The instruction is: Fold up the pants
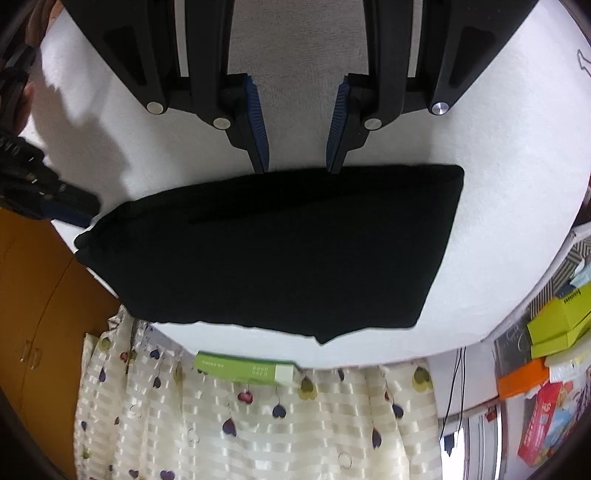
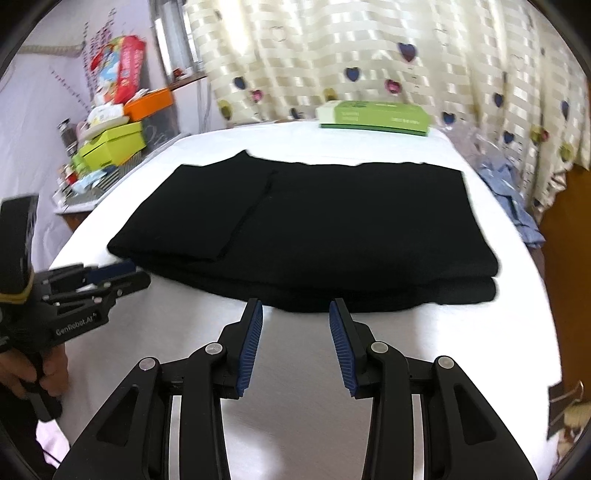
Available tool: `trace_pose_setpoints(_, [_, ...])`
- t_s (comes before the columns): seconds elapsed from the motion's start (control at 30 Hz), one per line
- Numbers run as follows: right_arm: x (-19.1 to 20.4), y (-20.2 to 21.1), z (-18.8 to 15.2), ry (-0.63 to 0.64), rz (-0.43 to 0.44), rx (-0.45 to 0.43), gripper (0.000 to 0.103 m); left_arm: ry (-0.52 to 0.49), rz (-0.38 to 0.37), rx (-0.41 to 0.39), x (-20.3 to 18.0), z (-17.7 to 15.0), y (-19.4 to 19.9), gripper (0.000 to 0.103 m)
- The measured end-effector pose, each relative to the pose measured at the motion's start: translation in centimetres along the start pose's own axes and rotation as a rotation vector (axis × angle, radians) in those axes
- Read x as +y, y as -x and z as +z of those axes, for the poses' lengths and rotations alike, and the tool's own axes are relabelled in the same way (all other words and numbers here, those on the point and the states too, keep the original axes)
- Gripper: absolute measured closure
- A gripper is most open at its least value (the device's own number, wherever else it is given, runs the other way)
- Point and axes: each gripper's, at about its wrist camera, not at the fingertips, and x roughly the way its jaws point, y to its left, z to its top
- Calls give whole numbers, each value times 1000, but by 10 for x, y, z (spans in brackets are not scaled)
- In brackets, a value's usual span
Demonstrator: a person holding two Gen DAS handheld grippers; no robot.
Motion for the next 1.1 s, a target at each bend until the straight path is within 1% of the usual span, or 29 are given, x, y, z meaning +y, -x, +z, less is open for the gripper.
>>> trace_pose_setpoints(0.07, [-6, 7, 0, -6, -4, -24, 63, 1, -7, -2, -1, -1, 1, 69])
trace_pose_setpoints(0.1, [-10, 10, -1, -17, -15, -34, 56, 1, -6, -4, -2, -2, 1, 69])
trace_pose_setpoints(0.17, [-16, 11, -2, -41, -19, -40, 50, -1, -7, 3, -2, -2, 0, 69])
trace_pose_setpoints(0.37, [-33, 16, -9, -98, -33, -37, 50, -10, 5, 0, -3, -4, 2, 69])
trace_pose_setpoints(0.5, [-56, 21, -13, -182, -31, -39, 50, -31, -1, -45, -7, -2, 11, 69])
trace_pose_setpoints(0.6, [-71, 22, -14, -246, -21, -39, 50, -37, -14, -76, -8, 8, 17, 69])
trace_pose_setpoints(0.7, [-85, 21, -14, -314, -3, -40, 50, -55, 14, -107, -8, 22, 17, 69])
trace_pose_setpoints(0.77, [-89, 19, -13, -330, 1, -43, 50, -53, 19, -117, -5, 30, 14, 69])
trace_pose_setpoints(0.97, [-109, 6, -10, -439, 13, -10, 50, -47, 39, -113, 0, 42, 0, 69])
trace_pose_setpoints(1.03, [-114, 4, -9, -469, 34, -17, 50, -42, 40, -106, 1, 42, -3, 69])
trace_pose_setpoints(1.1, [-117, 2, -7, -477, 36, -19, 50, -37, 38, -96, 3, 42, -8, 69])
